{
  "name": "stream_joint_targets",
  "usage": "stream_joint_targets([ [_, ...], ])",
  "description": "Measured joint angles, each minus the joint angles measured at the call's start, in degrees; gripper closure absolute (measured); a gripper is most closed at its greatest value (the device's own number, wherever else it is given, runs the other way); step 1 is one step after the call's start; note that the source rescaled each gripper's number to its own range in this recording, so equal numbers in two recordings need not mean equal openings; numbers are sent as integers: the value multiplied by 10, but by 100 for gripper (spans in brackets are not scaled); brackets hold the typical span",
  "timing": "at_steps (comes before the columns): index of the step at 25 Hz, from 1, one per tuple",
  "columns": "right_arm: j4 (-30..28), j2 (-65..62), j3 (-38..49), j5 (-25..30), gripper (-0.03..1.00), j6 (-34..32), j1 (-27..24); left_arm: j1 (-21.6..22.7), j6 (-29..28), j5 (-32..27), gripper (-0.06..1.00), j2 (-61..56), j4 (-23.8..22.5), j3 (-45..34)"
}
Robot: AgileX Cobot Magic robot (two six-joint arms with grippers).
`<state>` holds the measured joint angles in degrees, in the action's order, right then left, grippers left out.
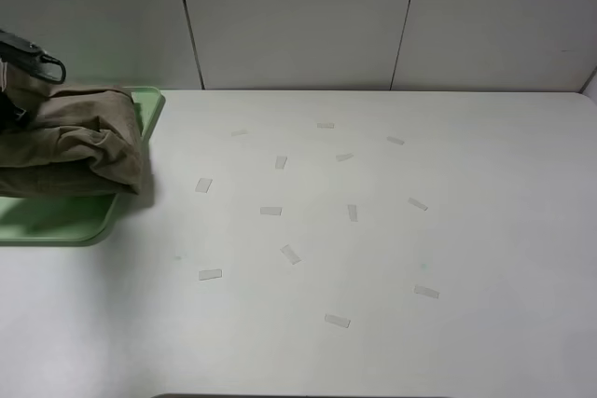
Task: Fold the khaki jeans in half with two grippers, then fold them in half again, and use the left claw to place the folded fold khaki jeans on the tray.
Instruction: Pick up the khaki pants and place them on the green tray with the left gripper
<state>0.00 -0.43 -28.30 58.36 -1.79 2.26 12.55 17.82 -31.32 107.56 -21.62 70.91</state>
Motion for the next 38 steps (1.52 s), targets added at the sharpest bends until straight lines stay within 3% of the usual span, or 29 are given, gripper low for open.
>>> stream_joint_targets([
  [2,0,0,0,0,-3,0,0,0,66,-11,89,0,15,0],
  [5,0,0,0,0,-3,0,0,0,110,-16,89,0,23,0],
  [12,0,0,0,0,-3,0,0,0,111,-16,89,0,26,0],
  [17,0,0,0,0,-3,0,0,6,51,-4,89,1,23,0],
  [22,0,0,0,0,-3,0,0,31,-119,30,90,14,26,0],
  [25,0,0,0,0,-3,0,0,52,-178,39,90,20,15,0],
  [30,0,0,0,0,-3,0,0,77,-192,59,90,22,-12,0],
  [38,0,0,0,0,-3,0,0,80,-146,67,90,22,-15,0],
])
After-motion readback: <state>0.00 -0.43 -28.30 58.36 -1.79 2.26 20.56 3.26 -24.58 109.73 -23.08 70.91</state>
